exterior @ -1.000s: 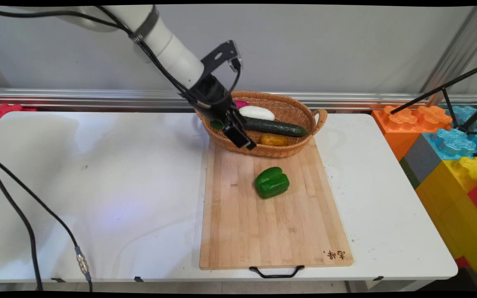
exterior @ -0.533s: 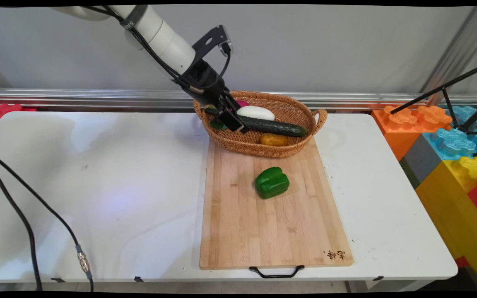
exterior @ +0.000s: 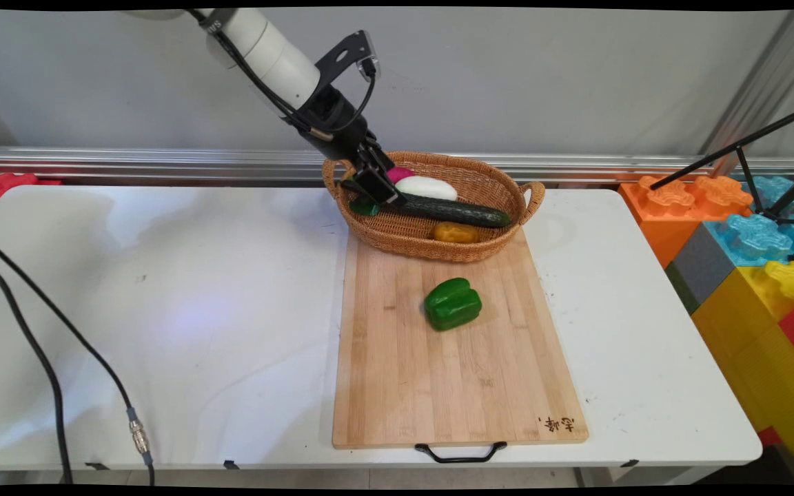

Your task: Pick up the potato from the vegetable basket

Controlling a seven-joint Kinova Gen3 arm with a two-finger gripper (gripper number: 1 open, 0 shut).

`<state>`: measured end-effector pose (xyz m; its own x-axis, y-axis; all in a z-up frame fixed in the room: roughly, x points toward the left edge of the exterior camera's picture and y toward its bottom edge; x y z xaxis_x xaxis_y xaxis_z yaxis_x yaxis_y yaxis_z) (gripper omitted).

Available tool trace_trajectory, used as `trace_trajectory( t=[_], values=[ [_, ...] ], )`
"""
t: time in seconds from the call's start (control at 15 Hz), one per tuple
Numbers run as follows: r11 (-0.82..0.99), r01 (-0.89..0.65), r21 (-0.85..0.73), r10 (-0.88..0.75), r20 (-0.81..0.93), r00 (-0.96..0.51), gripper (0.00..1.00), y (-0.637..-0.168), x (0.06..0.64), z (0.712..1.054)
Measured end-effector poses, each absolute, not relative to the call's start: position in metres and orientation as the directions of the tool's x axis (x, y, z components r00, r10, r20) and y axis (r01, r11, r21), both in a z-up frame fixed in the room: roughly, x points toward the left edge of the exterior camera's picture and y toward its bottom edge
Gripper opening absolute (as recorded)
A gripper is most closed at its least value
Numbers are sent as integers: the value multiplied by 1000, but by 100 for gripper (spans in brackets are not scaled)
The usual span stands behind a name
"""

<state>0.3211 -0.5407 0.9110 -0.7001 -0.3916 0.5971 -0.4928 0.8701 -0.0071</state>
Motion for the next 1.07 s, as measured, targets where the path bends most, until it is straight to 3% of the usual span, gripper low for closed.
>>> trace_trajectory(
  t=[0.47, 1.07],
  values=[
    [853, -516, 72, -454, 588, -669, 100, -583, 295, 880],
    [815, -552, 175, -546, 550, -632, 100, -633, 248, 812]
  ],
)
